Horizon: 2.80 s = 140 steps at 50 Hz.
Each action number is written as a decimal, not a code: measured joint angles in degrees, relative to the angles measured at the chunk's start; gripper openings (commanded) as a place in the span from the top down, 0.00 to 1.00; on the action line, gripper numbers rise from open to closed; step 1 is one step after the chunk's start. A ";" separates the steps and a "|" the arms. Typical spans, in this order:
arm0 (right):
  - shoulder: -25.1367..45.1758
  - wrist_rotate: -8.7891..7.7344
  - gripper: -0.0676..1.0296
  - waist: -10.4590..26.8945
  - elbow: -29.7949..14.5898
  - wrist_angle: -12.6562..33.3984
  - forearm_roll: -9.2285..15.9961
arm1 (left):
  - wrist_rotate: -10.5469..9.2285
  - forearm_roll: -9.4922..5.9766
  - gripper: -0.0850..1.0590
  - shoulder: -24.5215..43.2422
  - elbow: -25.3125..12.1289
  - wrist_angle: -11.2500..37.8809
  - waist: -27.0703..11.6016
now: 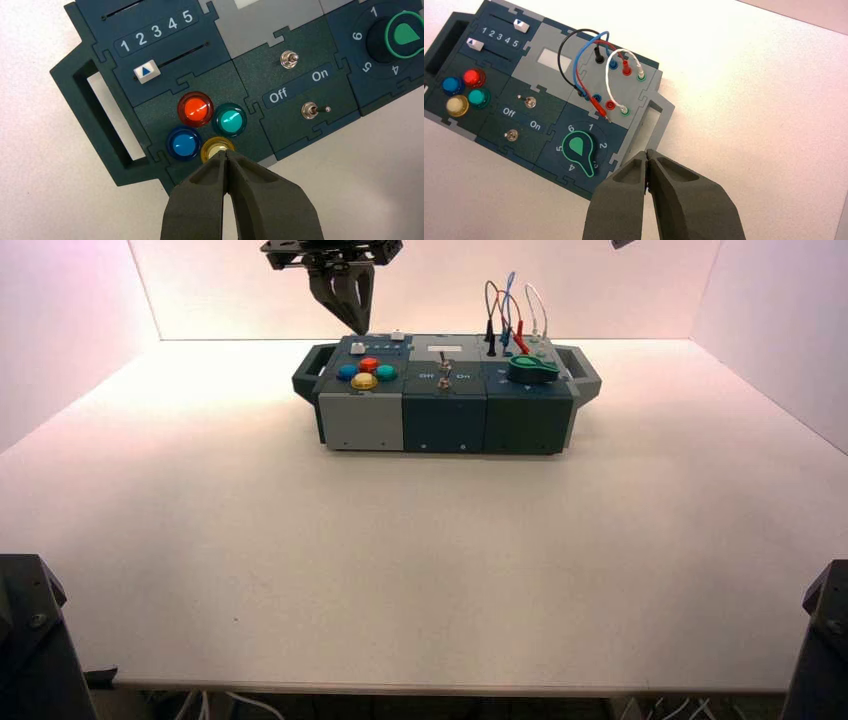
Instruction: Move the bottom slider to position 3.
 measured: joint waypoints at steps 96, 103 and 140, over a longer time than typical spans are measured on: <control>-5.71 0.00 0.96 11.69 0.53 1.76 0.00 | -1.14 0.62 0.95 11.16 -13.97 4.57 7.82; -5.71 0.00 0.96 11.69 0.53 1.67 0.00 | -2.37 1.14 0.95 12.92 -16.08 6.24 8.00; -5.80 -0.09 0.96 11.69 0.53 1.05 -0.09 | -10.02 3.52 0.95 20.04 -23.47 11.51 7.82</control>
